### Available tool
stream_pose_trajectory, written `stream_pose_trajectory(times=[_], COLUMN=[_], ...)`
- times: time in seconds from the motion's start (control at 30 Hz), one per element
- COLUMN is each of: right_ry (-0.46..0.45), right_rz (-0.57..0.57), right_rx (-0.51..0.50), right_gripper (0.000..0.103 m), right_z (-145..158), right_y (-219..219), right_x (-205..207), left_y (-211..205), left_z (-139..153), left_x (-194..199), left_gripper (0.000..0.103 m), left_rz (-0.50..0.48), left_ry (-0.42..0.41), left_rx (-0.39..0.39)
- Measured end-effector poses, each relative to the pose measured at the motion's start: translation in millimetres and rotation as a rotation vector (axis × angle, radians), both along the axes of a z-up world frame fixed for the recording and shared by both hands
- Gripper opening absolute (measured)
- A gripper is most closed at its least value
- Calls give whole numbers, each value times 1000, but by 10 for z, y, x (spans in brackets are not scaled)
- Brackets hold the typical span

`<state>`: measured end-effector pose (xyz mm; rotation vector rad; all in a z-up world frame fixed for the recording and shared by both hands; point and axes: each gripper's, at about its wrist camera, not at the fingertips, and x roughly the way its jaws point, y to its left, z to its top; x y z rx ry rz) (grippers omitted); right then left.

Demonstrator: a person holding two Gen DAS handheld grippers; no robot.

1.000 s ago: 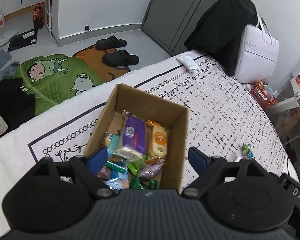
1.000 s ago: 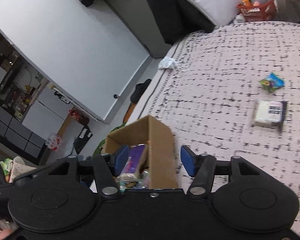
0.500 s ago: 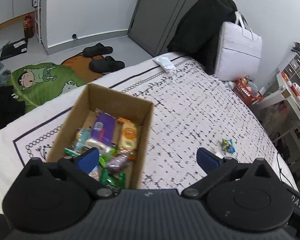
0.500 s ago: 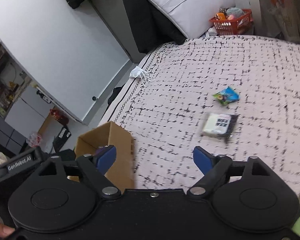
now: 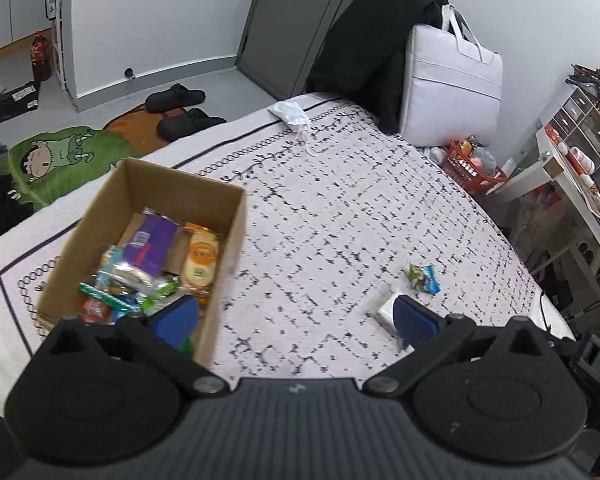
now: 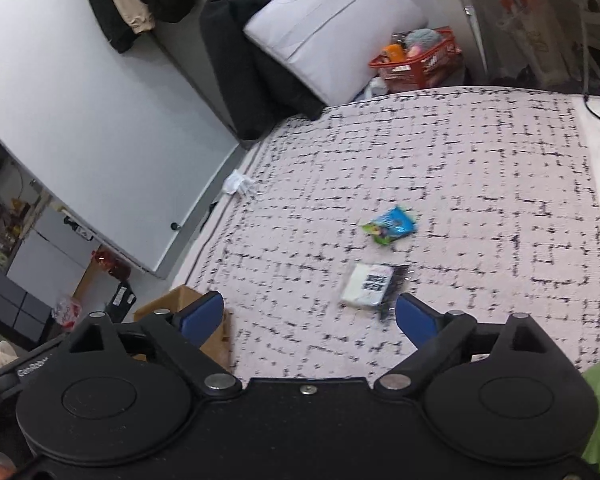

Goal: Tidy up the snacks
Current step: 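Move the left tool to the white packet while the right tool approaches the blue-green packet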

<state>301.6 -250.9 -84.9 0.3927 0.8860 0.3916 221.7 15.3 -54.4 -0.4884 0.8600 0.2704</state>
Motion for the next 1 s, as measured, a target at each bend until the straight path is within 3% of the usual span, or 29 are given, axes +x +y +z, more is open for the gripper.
stream_pose_trajectory(times=[0.23,0.57,1.0], right_ry=[13,104,188], right_rz=[0,-55,-119], right_rx=[-1,61,109], right_gripper=[93,93,94], right_z=[-85,-330,-579], right_y=[-211,-404,-458], right_x=[122,415,691], left_y=[-310,-649,-903], left_z=[-109,-353,-763], left_x=[169,451,871], left_gripper=[103,103,101], left_rz=[-15,-16,13], left_ry=[2,6,66], left_rx=[3,-5,-65])
